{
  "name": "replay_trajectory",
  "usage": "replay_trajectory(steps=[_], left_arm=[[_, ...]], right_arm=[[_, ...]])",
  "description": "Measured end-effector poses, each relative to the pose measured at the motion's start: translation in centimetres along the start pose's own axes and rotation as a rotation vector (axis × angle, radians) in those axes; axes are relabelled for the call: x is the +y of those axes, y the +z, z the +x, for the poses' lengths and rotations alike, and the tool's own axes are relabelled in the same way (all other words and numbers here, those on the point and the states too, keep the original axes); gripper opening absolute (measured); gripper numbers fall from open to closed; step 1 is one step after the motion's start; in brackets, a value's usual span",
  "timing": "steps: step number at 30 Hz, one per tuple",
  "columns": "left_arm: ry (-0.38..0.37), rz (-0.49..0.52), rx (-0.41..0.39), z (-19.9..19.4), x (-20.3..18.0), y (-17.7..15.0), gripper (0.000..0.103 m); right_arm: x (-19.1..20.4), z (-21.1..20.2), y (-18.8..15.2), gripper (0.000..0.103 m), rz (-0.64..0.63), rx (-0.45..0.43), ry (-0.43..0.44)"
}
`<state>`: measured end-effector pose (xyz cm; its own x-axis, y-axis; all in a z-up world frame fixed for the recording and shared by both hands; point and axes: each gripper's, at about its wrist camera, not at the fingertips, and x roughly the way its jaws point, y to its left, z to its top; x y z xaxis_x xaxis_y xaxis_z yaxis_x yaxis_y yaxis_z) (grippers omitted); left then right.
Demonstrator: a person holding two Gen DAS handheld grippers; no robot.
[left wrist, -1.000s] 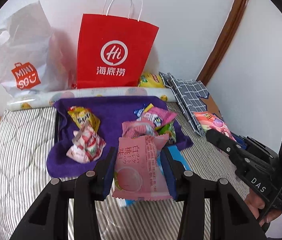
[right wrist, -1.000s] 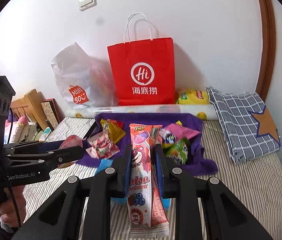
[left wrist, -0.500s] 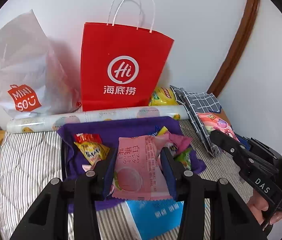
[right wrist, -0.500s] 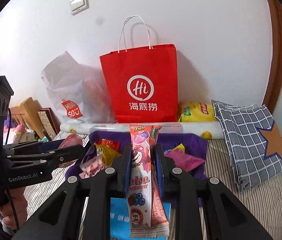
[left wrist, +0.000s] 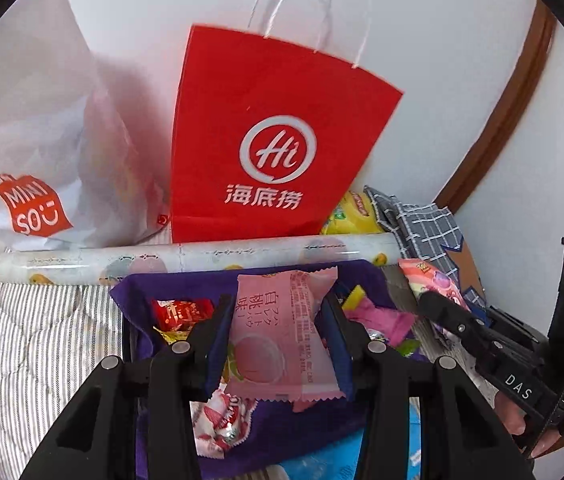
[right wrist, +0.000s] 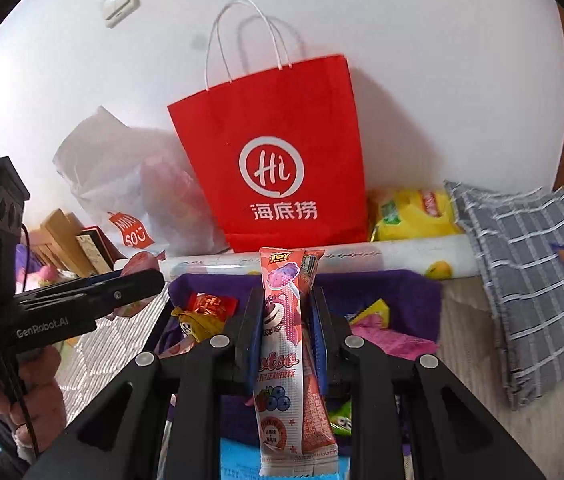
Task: Organize snacks
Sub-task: 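Lower the peach packet and lollipop packet onto the purple towel, then open both tools to release the packets on the towel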
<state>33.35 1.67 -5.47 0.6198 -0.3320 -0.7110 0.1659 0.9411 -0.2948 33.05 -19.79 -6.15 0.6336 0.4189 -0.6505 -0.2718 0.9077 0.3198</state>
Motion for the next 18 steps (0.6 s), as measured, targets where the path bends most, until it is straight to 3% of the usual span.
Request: replay_trajectory(steps=[7, 12, 18], left_arm=[[0.024, -0.009, 0.074, 3.8, 2.0, -0.9, 0.042], [0.002, -0.026, 0.137, 6.1, 2.5, -1.8, 0.042], [0.042, 0.007, 0.143, 6.6, 2.0, -2.2, 0.042]], right_arm=[[-1.1, 4.6, -2.2, 0.022, 0.001, 0.097, -0.028], [-1.4, 5.9, -3.9, 0.023, -0.026, 0.128, -0.041], [-1.3, 7.2, -4.7, 0.023, -0.056, 0.176, -0.074]])
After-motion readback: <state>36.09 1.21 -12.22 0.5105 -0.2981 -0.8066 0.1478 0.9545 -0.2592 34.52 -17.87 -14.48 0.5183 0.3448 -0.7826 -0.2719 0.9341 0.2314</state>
